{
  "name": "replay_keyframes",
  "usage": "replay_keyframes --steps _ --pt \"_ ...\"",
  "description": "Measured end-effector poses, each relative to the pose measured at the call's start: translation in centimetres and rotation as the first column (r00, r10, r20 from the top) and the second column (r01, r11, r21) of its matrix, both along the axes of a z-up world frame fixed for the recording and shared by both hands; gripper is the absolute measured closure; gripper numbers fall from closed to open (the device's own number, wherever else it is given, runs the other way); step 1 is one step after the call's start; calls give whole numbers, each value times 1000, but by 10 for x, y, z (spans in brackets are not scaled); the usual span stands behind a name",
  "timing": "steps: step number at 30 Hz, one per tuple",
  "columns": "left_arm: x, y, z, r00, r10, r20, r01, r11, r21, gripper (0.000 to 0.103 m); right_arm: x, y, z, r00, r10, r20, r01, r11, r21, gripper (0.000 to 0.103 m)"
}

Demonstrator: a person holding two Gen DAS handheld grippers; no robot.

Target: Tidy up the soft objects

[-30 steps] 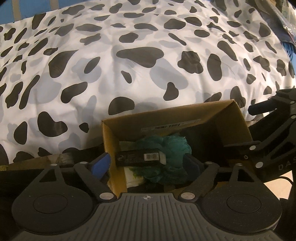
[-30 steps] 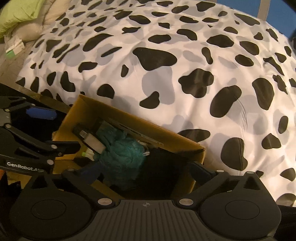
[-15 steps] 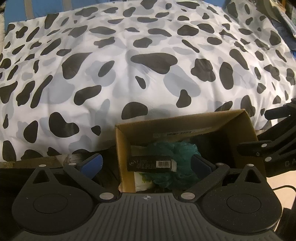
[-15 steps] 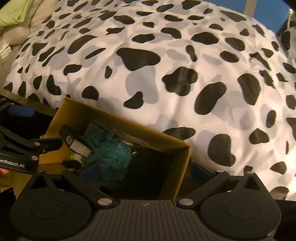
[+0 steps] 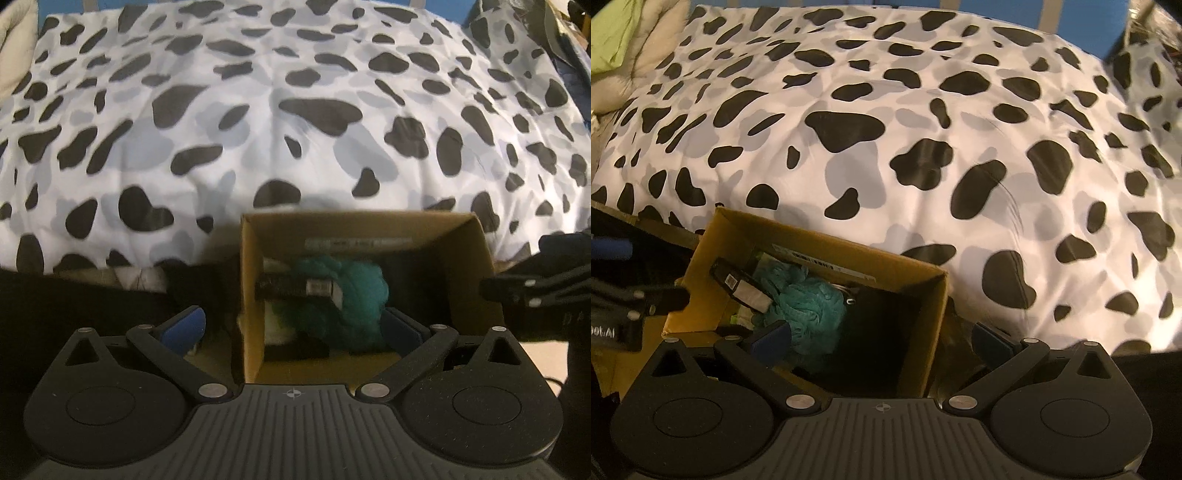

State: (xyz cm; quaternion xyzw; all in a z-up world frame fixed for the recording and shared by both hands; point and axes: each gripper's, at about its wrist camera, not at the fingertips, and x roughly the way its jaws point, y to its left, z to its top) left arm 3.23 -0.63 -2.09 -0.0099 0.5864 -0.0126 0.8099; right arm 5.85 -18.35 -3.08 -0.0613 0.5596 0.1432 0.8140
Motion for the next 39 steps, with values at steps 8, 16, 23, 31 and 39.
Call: replay_keyframes --steps 8,16,23,31,39 --pt "-22 -3 -8 998 12 -58 -13 1000 -1 0 -25 6 -3 998 -12 -55 11 1000 -26 0" --pt "-23 -2 -18 996 30 -88 -29 999 21 0 -39 12 -13 995 -17 -98 12 998 -55 0" --pt "-22 -4 -22 994 16 -104 -12 999 42 0 -37 12 -17 993 -25 -112 16 997 -74 0" --pt "-22 -4 -23 994 17 -108 -12 999 45 0 -37 14 -19 994 -20 -112 11 996 -84 0" --pt "-22 -5 -24 994 15 -112 -10 999 49 0 -38 14 -18 994 -18 -107 9 996 -85 0"
